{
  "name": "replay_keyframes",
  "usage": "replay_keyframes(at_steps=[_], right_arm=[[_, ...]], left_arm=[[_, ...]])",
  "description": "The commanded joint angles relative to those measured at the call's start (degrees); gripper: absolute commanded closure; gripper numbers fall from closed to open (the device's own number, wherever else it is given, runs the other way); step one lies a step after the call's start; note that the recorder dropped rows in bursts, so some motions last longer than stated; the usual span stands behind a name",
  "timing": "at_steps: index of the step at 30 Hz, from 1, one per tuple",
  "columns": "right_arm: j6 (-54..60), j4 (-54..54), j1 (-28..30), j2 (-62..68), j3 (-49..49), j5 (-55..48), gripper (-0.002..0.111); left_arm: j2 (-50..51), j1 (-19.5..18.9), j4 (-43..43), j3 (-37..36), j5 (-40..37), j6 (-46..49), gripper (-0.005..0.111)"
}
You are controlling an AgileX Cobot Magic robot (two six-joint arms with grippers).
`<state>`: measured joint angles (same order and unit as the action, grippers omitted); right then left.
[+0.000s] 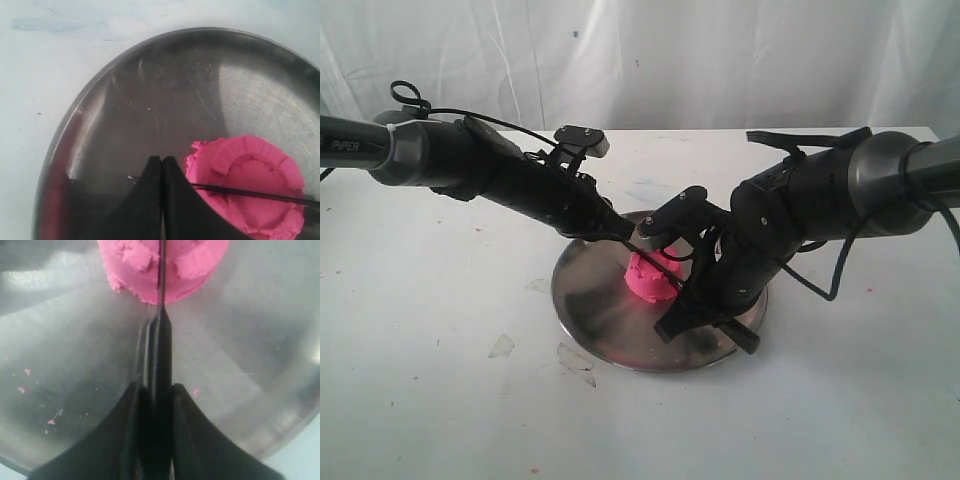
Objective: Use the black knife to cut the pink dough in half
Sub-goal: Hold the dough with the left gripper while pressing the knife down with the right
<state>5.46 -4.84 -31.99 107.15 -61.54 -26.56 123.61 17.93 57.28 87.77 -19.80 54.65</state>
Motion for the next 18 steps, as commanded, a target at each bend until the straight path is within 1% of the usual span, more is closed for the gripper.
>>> replay_keyframes(at_steps=[1, 8, 18], right_arm=[[-0.16, -0.06, 0.03, -0.08, -0.36, 0.49, 0.108], [-0.16, -0.06, 0.03, -0.08, -0.36, -0.55, 0.108], [0.24, -0.06, 0.03, -0.08, -0.36, -0.78, 0.108]], left_arm=[[0.07, 0.17, 0.99, 0.34, -0.79, -0.39, 0.107], [2.27, 1.63, 1.11, 0.34, -0.02, -0.39, 0.107], [2.75, 1.63, 1.11, 0.34, 0.08, -0.39, 0.107]])
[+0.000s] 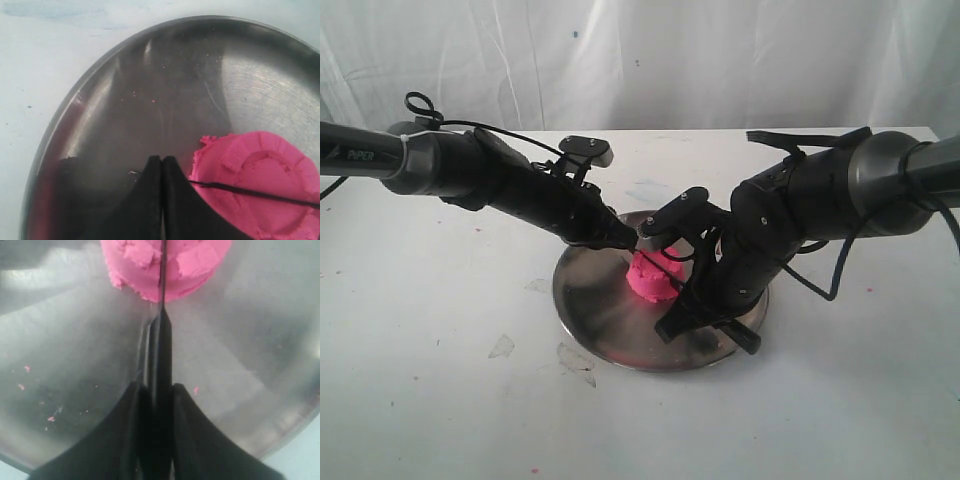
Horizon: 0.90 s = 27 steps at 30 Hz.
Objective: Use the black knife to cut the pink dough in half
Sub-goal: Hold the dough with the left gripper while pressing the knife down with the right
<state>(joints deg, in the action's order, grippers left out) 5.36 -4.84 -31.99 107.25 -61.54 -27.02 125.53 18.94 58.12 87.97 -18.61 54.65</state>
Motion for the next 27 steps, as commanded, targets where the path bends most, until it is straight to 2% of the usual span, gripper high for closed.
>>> replay_keyframes(at_steps=[1, 27], right_arm=[[0.34, -0.06, 0.03, -0.19, -0.36, -0.33, 0.108], [0.60, -0.06, 0.03, -0.05, -1.90, -3.18, 0.108]], left_arm=[[0.84, 0.61, 0.27, 0.14, -1.11, -0.39, 0.107], [1.89, 0.61, 0.16, 0.14, -1.37, -0.39, 0.107]])
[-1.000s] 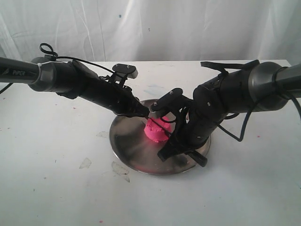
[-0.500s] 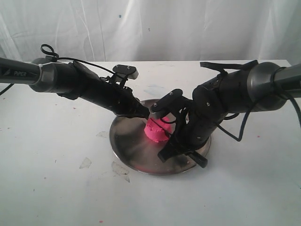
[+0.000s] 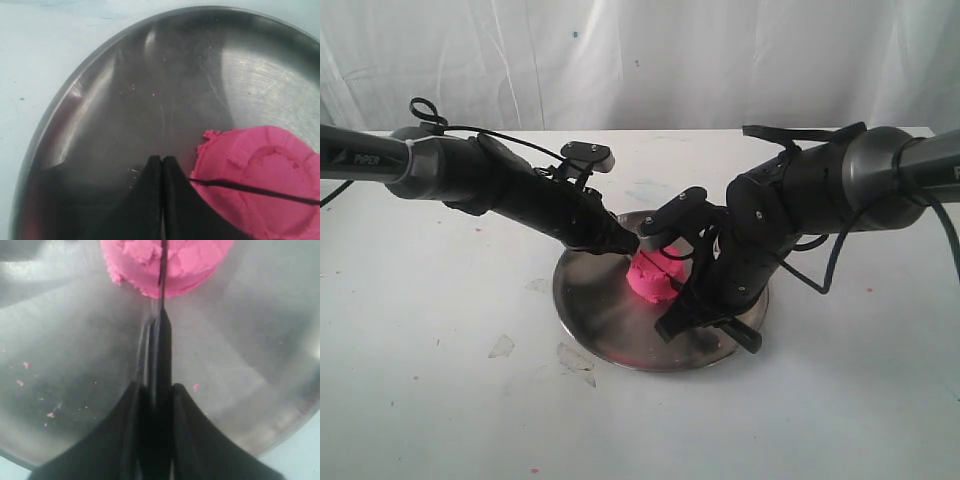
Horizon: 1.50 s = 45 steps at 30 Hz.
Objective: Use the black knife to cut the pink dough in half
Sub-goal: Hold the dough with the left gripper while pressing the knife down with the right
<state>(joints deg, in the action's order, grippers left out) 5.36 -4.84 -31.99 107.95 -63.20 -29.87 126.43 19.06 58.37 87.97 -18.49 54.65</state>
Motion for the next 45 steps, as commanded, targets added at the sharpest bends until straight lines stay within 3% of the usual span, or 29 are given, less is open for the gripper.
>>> replay_keyframes(at_steps=[1, 45], right_arm=[[0.60, -0.06, 0.03, -0.52, -0.25, -0.33, 0.108], [0.42, -0.28, 0.03, -0.85, -0.12, -1.33, 0.108]], left_arm=[[0.99, 0.49, -0.08, 0.14, -1.49, -0.39, 0.107], [0.86, 0.38, -0.19, 0.14, -1.25, -0.27, 0.107]])
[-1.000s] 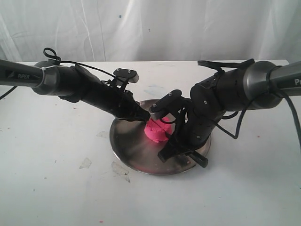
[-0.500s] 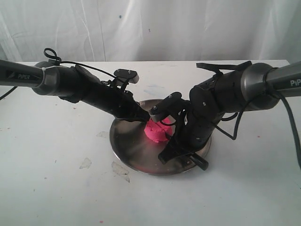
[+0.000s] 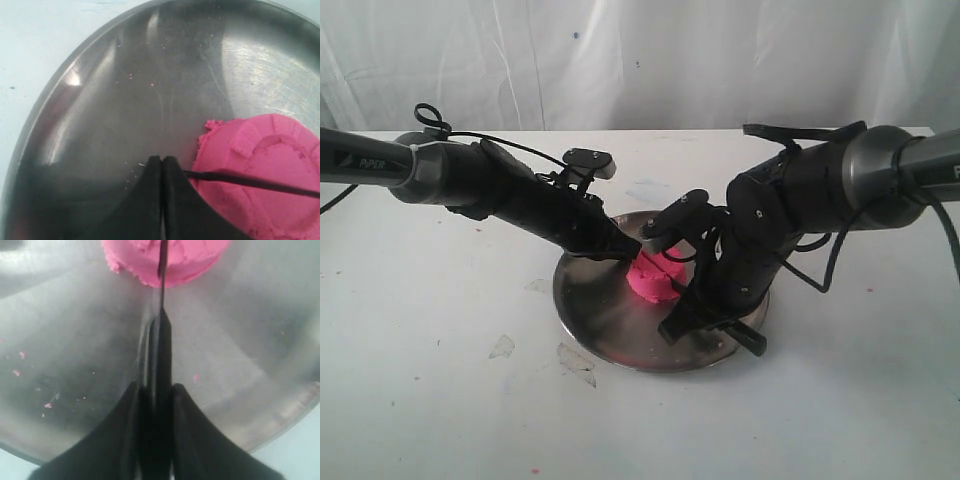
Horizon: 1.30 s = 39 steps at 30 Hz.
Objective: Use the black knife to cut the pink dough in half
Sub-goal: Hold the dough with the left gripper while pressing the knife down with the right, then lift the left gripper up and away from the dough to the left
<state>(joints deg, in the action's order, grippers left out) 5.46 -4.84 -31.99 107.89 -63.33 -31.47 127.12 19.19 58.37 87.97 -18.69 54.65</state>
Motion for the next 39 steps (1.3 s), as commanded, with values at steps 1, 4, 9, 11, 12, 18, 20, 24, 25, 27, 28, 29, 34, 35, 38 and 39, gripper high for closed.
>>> replay_keyframes(at_steps=[1, 4, 9, 11, 12, 18, 20, 24, 25, 27, 28, 29, 34, 35, 38, 39], right_arm=[[0.31, -0.28, 0.03, -0.46, 0.00, 0.27, 0.108], [0.31, -0.28, 0.03, 0.49, 0.00, 0.27, 0.108], [0.44, -0.28, 0.03, 2.15, 0.00, -0.86, 0.108], [0.68, -0.28, 0.03, 2.31, 0.00, -1.14, 0.108], [0.68, -0.28, 0.03, 2.31, 0.00, -1.24, 0.108], [0.68, -0.28, 0.03, 1.70, 0.00, -1.83, 0.108], [0.68, -0.28, 0.03, 1.70, 0.00, -1.83, 0.108], [0.68, -0.28, 0.03, 1.70, 0.00, -1.83, 0.108], [0.68, -0.28, 0.03, 1.70, 0.00, -2.09, 0.108], [0.78, -0.28, 0.03, 1.70, 0.00, -2.99, 0.108], [1.04, -0.28, 0.03, 1.70, 0.00, -3.81, 0.108], [1.47, -0.28, 0.03, 1.70, 0.00, -4.90, 0.108], [2.11, -0.28, 0.03, 0.98, 0.00, -8.26, 0.108], [2.11, -0.44, 0.03, 0.76, 0.00, -8.40, 0.108], [2.11, -0.44, 0.03, 0.24, 0.00, -9.67, 0.108], [2.11, -0.44, 0.03, 0.12, 0.00, -10.35, 0.108]], left_arm=[[0.16, 0.26, -0.19, 0.14, -1.05, -0.27, 0.107], [0.16, 0.26, -0.19, 0.14, -0.93, -0.27, 0.107], [0.16, 0.26, -0.19, 0.14, -0.81, -0.27, 0.107], [0.16, 0.26, -0.19, 0.14, -0.81, -0.27, 0.107], [0.16, 0.26, -0.19, 0.14, -0.81, -0.27, 0.107], [-0.19, 0.26, -0.19, 0.14, -0.40, -0.27, 0.107], [-0.97, 0.13, -0.32, 0.14, -0.14, -0.27, 0.107], [-3.79, -0.98, -2.32, 0.14, 1.12, -0.79, 0.107], [-4.61, -1.56, -2.32, 0.14, 0.95, -1.08, 0.107], [-5.90, -2.63, -2.32, 0.14, 0.46, -2.48, 0.107], [-6.45, -3.18, -2.32, 0.14, -0.09, -2.73, 0.107], [-6.83, -3.86, -2.32, 0.14, -0.52, -3.10, 0.107], [-7.20, -5.58, -2.32, 0.02, -3.41, -3.75, 0.107], [-7.20, -5.58, -2.32, 0.02, -3.64, -3.75, 0.107], [-7.20, -5.58, -2.32, 0.02, -3.96, -3.75, 0.107], [-7.20, -5.58, -2.32, 0.02, -3.96, -3.75, 0.107]])
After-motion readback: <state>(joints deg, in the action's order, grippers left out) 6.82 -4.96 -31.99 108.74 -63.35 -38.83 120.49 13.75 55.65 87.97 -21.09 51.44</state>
